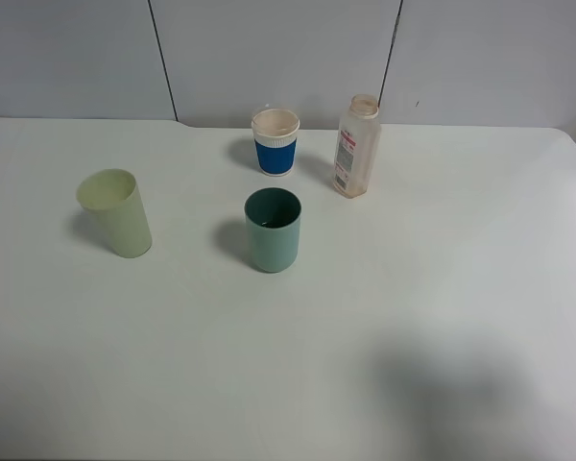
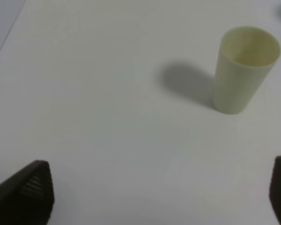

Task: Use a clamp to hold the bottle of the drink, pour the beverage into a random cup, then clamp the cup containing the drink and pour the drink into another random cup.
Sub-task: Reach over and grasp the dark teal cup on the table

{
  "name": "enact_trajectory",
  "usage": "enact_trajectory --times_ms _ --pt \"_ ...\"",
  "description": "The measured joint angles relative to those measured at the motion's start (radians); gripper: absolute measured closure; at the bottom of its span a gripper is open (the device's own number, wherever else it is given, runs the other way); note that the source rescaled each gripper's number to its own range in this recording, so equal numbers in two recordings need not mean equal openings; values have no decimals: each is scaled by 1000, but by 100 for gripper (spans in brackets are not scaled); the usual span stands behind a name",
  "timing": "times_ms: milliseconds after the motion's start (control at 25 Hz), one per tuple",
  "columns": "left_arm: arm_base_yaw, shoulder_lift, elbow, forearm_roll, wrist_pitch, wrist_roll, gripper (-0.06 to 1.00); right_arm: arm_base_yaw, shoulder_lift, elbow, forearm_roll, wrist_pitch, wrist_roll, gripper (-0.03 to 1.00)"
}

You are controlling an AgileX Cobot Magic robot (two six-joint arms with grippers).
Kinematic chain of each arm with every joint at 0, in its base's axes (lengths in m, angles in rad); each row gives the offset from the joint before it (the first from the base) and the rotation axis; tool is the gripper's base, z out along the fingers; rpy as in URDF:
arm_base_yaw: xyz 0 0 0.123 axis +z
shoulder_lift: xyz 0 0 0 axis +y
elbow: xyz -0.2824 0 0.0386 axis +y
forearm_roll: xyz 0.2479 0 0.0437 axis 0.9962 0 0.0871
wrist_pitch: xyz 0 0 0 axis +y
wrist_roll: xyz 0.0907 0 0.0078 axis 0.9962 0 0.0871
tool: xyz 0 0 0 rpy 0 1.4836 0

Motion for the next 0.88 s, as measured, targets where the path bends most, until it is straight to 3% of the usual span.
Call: enact_trajectory --times_ms 320,440,560,880 --pt "0 0 0 -2 0 0 17 0 0 0 0 0 -1 -3" --pt "0 0 0 -8 0 0 13 0 0 0 0 0 -1 -3" --pt "0 0 -4 -44 -12 0 -1 0 0 0 0 0 -1 -3" --pt "0 44 -18 -188 -242 9 -4 0 0 0 0 0 -1 -3"
